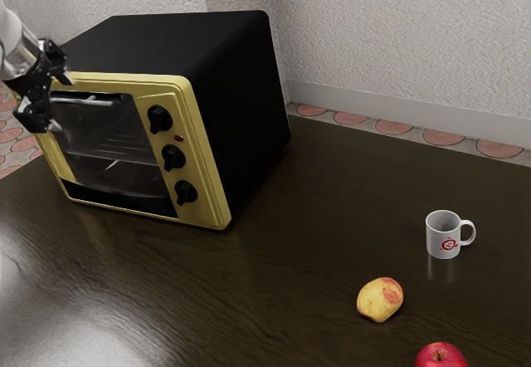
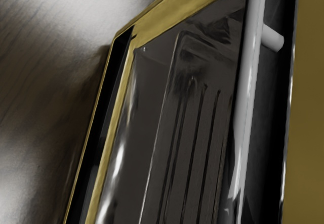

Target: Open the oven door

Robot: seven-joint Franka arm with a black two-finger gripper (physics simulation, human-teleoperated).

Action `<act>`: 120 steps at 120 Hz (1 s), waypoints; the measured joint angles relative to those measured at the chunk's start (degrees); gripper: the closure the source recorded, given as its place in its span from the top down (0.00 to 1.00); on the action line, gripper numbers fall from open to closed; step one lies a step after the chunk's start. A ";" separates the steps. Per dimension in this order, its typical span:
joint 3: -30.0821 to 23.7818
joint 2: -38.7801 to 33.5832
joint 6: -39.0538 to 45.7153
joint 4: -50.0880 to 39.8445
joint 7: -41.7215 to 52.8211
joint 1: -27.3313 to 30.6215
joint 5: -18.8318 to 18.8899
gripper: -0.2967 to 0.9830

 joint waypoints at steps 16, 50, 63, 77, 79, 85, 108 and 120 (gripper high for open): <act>0.00 0.84 0.82 0.07 0.92 0.05 -0.06 0.77; 0.16 1.18 2.41 -1.42 2.28 0.22 -1.78 0.77; 0.23 1.90 2.93 -1.94 2.65 0.24 -2.32 0.77; 0.23 2.39 3.56 -2.33 2.97 0.30 -2.64 0.77; 0.24 2.51 3.63 -2.37 3.02 0.31 -2.72 0.77; 0.42 2.82 3.82 -2.69 3.14 0.26 -3.03 0.77; 1.39 1.16 4.86 -6.66 3.55 0.08 -3.57 0.76; 1.30 -1.61 5.79 -10.96 3.67 0.81 -4.69 0.77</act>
